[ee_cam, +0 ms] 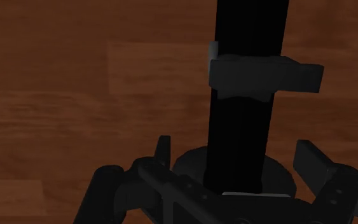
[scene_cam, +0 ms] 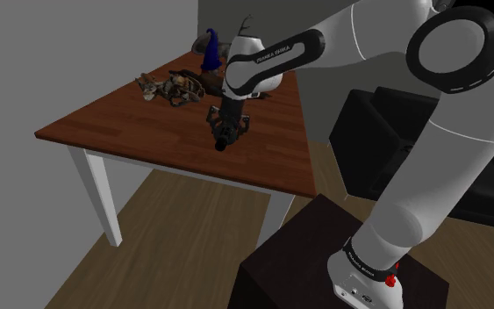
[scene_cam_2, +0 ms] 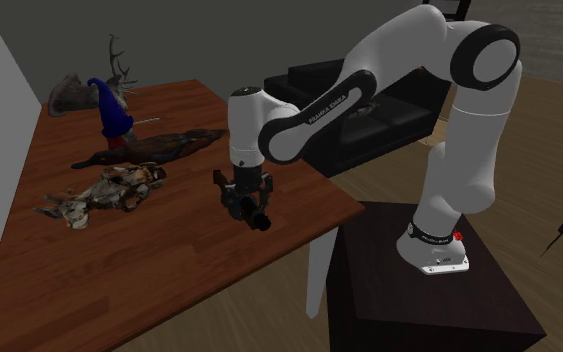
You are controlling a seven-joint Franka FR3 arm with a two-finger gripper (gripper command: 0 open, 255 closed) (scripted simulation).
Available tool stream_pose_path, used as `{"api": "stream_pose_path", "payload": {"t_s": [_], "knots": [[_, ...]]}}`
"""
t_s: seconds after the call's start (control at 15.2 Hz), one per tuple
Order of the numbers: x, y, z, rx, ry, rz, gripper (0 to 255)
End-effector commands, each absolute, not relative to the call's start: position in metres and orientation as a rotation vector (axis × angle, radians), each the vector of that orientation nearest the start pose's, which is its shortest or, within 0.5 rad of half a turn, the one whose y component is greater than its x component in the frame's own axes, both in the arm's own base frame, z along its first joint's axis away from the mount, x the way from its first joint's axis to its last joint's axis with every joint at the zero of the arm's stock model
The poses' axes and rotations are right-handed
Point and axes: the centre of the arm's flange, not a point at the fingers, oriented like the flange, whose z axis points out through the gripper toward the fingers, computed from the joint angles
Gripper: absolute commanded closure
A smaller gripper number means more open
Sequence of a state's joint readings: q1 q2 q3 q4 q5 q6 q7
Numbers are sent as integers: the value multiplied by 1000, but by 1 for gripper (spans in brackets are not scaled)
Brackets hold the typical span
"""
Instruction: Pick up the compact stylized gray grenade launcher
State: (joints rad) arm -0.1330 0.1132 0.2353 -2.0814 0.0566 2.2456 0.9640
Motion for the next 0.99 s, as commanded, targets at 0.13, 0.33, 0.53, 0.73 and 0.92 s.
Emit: {"api": "stream_pose_path", "payload": {"t_s": [0.13, 0.33, 0.53, 0.73, 0.92], "knots": [[568, 58, 378, -2750, 1325, -16, 255], [568, 58, 378, -2750, 1325, -16, 255], [568, 58, 377, -2750, 1325, -16, 255], [568, 59, 389, -2750, 1325, -16, 255], [568, 59, 405, -2750, 1325, -16, 255]]}}
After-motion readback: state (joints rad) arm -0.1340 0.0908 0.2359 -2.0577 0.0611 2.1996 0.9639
